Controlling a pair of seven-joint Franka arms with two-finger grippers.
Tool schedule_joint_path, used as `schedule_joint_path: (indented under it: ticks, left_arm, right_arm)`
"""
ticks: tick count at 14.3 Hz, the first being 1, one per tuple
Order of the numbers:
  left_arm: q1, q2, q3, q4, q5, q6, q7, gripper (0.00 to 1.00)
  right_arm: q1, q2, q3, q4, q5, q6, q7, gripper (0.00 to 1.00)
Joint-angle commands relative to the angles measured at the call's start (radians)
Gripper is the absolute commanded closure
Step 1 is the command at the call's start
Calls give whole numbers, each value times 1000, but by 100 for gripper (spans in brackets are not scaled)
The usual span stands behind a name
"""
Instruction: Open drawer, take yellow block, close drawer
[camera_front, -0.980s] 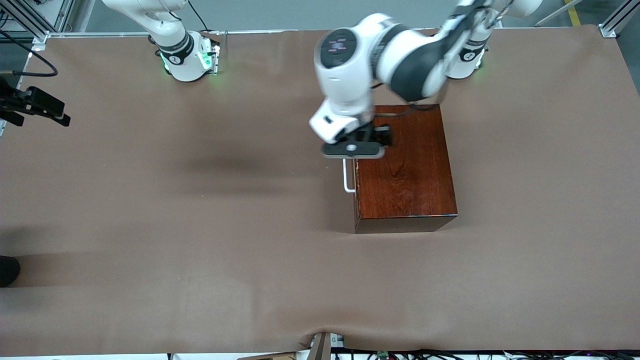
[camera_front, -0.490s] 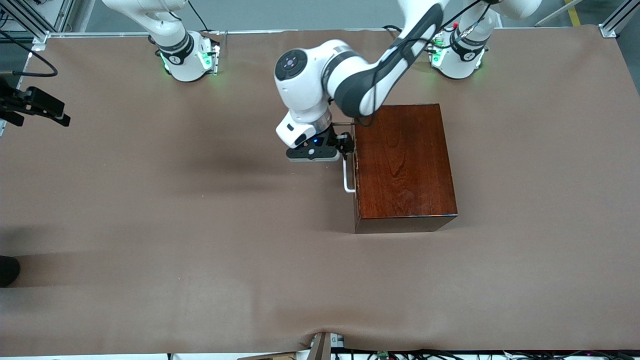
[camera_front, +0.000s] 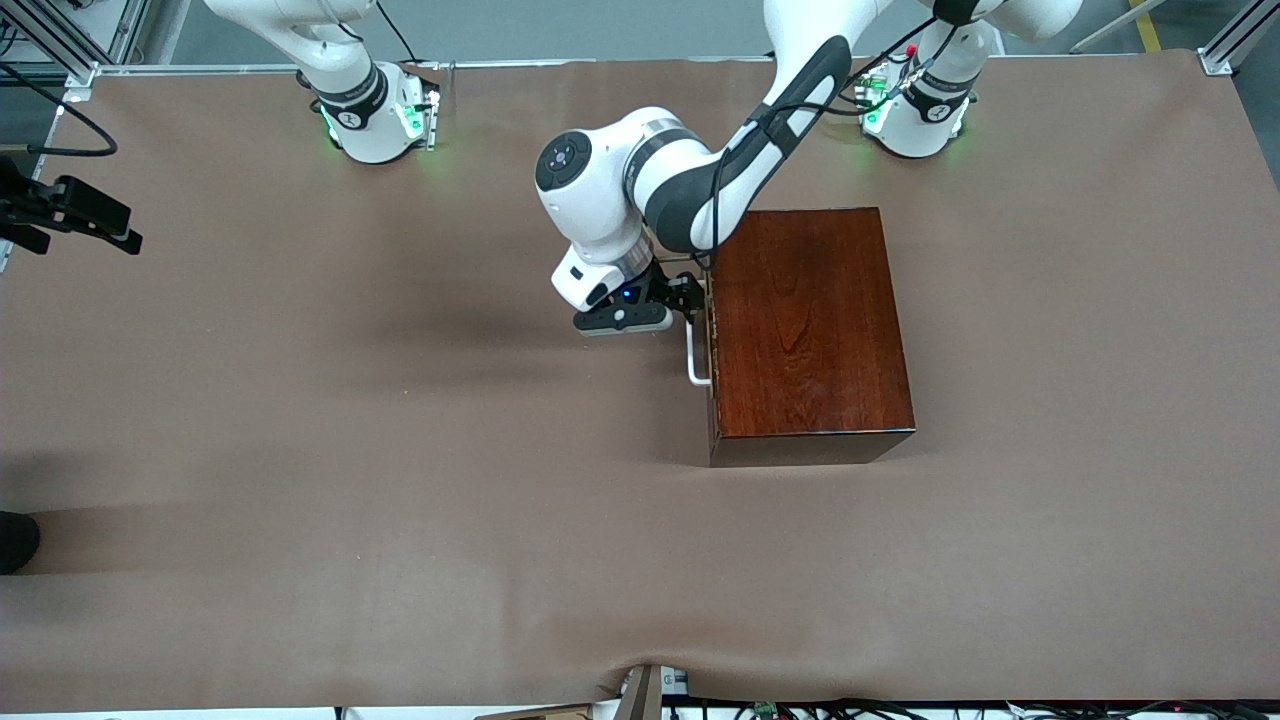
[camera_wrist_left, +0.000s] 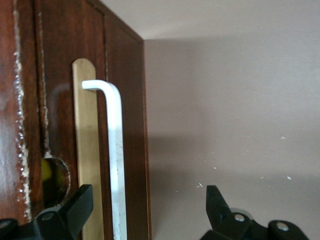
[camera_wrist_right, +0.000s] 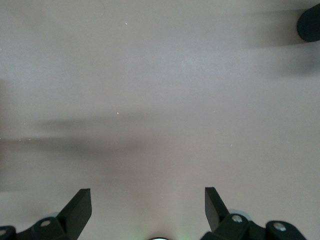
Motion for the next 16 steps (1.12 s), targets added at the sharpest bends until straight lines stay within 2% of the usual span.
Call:
schedule_joint_path:
  ticks: [1,8,16]
  left_arm:
    - [-2,40,-2,34,27,-28,-83,0]
    - [1,83,-1,45,26,-14,-70,0]
    - [-17,94,-15,57,1,70,-88,0]
  right_arm:
    - [-9,4,5,7,8,-2,-4,0]
    - [-9,4,5,5,8,-3,-4,0]
    - [-9,5,3,7,8,-3,-4,0]
